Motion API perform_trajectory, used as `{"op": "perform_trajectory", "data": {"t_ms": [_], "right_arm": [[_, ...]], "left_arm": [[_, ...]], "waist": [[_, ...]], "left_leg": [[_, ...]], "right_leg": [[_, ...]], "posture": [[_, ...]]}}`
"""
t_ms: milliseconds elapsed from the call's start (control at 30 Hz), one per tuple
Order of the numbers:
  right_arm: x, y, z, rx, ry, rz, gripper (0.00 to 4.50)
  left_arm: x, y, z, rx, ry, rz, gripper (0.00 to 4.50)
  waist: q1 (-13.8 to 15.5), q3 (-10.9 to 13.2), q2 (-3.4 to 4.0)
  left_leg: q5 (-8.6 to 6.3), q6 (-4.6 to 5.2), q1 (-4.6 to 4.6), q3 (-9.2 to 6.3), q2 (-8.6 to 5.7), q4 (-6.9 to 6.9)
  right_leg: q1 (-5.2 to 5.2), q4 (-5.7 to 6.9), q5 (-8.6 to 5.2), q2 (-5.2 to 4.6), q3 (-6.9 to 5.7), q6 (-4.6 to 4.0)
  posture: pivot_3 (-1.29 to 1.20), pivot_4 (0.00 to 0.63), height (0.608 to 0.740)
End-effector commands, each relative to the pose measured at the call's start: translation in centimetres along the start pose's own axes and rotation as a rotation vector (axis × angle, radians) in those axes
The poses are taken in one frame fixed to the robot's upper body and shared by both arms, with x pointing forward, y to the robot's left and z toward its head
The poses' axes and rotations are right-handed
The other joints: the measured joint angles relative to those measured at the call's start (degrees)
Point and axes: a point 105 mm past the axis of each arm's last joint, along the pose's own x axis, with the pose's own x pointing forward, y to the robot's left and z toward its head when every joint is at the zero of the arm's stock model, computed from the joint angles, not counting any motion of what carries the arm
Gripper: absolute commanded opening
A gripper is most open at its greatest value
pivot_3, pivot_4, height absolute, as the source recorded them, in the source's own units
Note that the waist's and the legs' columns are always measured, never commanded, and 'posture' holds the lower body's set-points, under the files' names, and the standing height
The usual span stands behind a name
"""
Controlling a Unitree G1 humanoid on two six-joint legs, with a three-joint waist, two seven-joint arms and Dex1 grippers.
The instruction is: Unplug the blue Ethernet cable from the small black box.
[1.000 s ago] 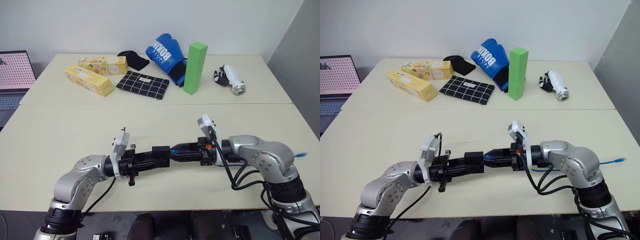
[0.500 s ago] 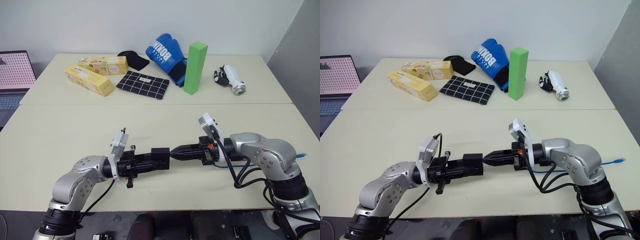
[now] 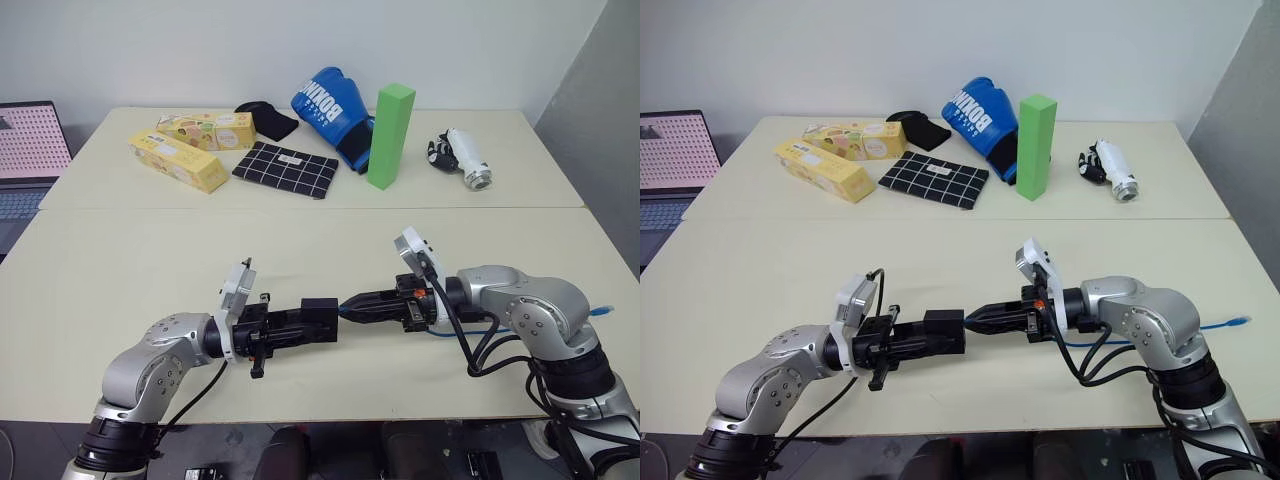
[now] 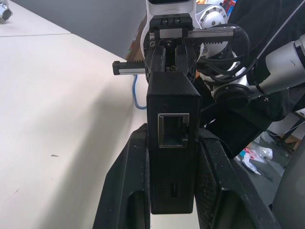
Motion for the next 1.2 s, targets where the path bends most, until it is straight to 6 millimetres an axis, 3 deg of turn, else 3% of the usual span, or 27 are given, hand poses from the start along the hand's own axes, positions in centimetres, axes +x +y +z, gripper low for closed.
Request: {"op": "perform_trajectory", "data": {"t_ms": [33,233,367,467,567,633,667,700,900,1100,1200], "right_arm": [[-1.9,-0.7,0.0,-0.024,0.027,-0.06,0.04],[-3.6,-2.5,-0.2,-0.036,0.028,-0.159,0.03],[-4.5,-6.6,0.3,-0.131,-0.012,-0.389,0.03],[-5.8,-11.6,0.3,-0.261,-0.023,-0.702,0.03],[-6.7,-14.4,-0.4,-0.319,-0.009,-0.885,0.03],[-7.2,-15.4,-1.0,-0.322,-0.004,-0.956,0.74],[-7.3,-15.6,-1.2,-0.323,-0.002,-0.966,0.8],[-7.2,-15.6,-1.4,-0.325,0.003,-0.956,1.22],[-7.7,-14.5,-0.1,-0.366,-0.01,-0.884,2.77],[-6.4,-10.1,3.1,-0.507,-0.012,-0.645,4.26],[-4.3,-7.6,4.3,-0.526,-0.043,-0.506,4.26]], "left_arm": [[-2.0,0.7,1.2,0.061,-0.008,0.098,0.8],[-2.8,0.7,1.1,0.07,-0.004,0.139,0.8],[-3.1,1.2,1.0,0.075,-0.01,0.187,0.8],[-3.1,1.7,0.6,0.092,0.005,0.239,0.8],[-3.0,2.2,0.1,0.099,0.027,0.276,0.8],[-3.0,2.7,-0.1,0.111,0.035,0.314,0.8],[-2.9,2.8,-0.1,0.113,0.035,0.321,0.8],[-3.0,3.0,-0.2,0.112,0.041,0.348,0.8],[-3.6,4.6,0.1,0.174,0.036,0.476,0.8],[-7.1,9.1,2.9,0.39,-0.111,0.861,0.8],[-9.3,10.4,4.0,0.485,-0.181,1.028,0.8]], "waist": [[0.0,0.0,0.0],[0.0,0.0,0.0],[0.0,0.0,-0.01],[0.0,0.0,-0.01],[0.0,0.0,-0.01],[0.0,0.0,-0.01],[0.0,0.0,-0.01],[0.0,0.0,-0.01],[0.0,0.0,-0.01],[0.1,0.0,0.02],[-0.1,0.0,-0.01]], "left_leg": [[0.0,0.0,0.0,0.0,0.0,0.0],[0.0,0.0,0.0,0.02,0.0,0.0],[0.0,0.0,-0.01,0.05,0.0,0.0],[0.0,0.0,-0.01,0.07,0.0,0.0],[0.0,-0.01,-0.05,0.15,-0.01,-0.01],[0.01,-0.01,-0.12,0.17,-0.01,-0.03],[0.01,-0.01,-0.15,0.16,0.01,-0.03],[0.01,-0.02,-0.3,0.16,0.02,-0.02],[0.01,-0.02,-0.67,0.14,0.03,0.04],[0.01,-0.01,-0.67,0.11,0.01,0.07],[0.01,-0.01,-0.68,0.1,0.02,0.07]], "right_leg": [[0.0,0.0,0.0,0.0,0.0,0.0],[-0.01,0.0,0.0,0.0,0.01,0.0],[-0.04,-0.01,0.0,-0.01,0.04,0.0],[-0.06,0.01,0.0,-0.01,0.05,0.0],[-0.15,0.05,0.01,0.0,0.11,0.0],[-0.2,0.03,0.01,0.0,0.1,0.0],[-0.25,0.03,0.01,-0.01,0.12,0.0],[-0.36,0.04,0.01,-0.03,0.13,0.0],[-0.68,0.08,0.03,-0.06,0.1,0.01],[-0.66,0.08,0.03,-0.06,0.05,0.01],[-0.66,0.06,0.04,-0.11,0.06,0.0]], "posture": [[0.0,0.15,0.74],[0.0,0.15,0.74],[0.0,0.15,0.74],[0.0,0.15,0.74],[0.0,0.15,0.74],[0.0,0.15,0.74],[0.0,0.15,0.74],[0.0,0.15,0.74],[0.0,0.15,0.74],[0.0,0.15,0.74],[0.0,0.15,0.74]]}}
